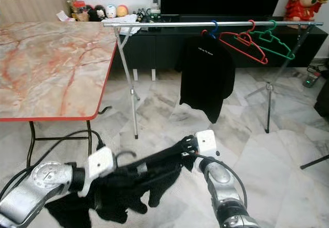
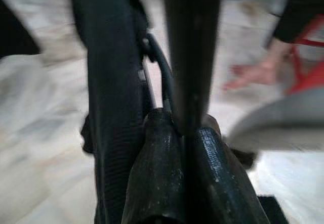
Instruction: Hang hanger
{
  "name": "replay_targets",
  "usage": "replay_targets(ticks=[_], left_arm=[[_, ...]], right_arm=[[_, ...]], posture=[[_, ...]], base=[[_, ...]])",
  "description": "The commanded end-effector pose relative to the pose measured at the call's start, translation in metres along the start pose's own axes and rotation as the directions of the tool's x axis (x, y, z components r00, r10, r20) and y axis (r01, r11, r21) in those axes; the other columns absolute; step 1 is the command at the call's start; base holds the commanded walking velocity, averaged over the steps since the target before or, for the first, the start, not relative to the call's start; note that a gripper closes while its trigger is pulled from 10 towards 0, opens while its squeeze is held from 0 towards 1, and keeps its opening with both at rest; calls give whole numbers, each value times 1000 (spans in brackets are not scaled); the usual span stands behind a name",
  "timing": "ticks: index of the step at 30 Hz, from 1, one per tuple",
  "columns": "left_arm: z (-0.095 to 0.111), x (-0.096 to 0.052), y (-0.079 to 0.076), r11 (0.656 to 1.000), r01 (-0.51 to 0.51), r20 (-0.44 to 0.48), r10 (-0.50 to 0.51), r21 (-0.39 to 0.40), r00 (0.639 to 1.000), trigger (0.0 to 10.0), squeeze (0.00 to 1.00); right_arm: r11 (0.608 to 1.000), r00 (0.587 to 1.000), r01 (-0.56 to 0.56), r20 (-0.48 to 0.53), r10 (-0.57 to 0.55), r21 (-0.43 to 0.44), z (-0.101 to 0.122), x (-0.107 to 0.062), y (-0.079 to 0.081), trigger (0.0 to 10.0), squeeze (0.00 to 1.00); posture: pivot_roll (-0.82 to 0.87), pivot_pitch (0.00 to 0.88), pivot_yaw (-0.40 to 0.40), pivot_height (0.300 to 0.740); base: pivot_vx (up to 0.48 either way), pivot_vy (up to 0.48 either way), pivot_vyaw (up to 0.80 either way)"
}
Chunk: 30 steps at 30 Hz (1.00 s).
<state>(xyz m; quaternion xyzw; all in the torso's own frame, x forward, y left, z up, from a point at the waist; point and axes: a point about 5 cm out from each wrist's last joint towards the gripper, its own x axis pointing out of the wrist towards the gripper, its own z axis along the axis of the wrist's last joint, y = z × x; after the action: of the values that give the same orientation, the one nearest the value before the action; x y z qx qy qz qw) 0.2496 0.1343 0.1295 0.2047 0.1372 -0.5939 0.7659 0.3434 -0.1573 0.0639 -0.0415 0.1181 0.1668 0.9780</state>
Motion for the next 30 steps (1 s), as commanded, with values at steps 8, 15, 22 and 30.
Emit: replay_targets(ticks=[8, 15, 22, 30], left_arm=[[-18, -7, -2, 993, 84, -191, -68, 77, 979, 10000, 0], [-25, -9, -10, 964, 222, -352, -159, 144, 922, 10000, 0], [-30, 3, -10, 936, 279, -436, -164, 215, 885, 10000, 0], [-30, 16, 24, 939, -24, -405, 170, 342, 899, 10000, 0]], right_arm=[[990, 999, -7, -34, 3, -137, -2, -7, -13, 0, 0], [986, 1000, -8, -20, 5, -164, -2, -9, -16, 0, 0], [993, 987, -85, 128, 95, -80, 26, 4, 2, 0, 0], [937, 933, -339, 96, 346, -83, 34, 11, 29, 0, 0]], posture=[[73, 92, -11, 740], [77, 93, -8, 740], [76, 94, -2, 740], [77, 93, -4, 740]], base=[[0, 0, 0], [0, 0, 0], [0, 0, 0], [0, 0, 0]])
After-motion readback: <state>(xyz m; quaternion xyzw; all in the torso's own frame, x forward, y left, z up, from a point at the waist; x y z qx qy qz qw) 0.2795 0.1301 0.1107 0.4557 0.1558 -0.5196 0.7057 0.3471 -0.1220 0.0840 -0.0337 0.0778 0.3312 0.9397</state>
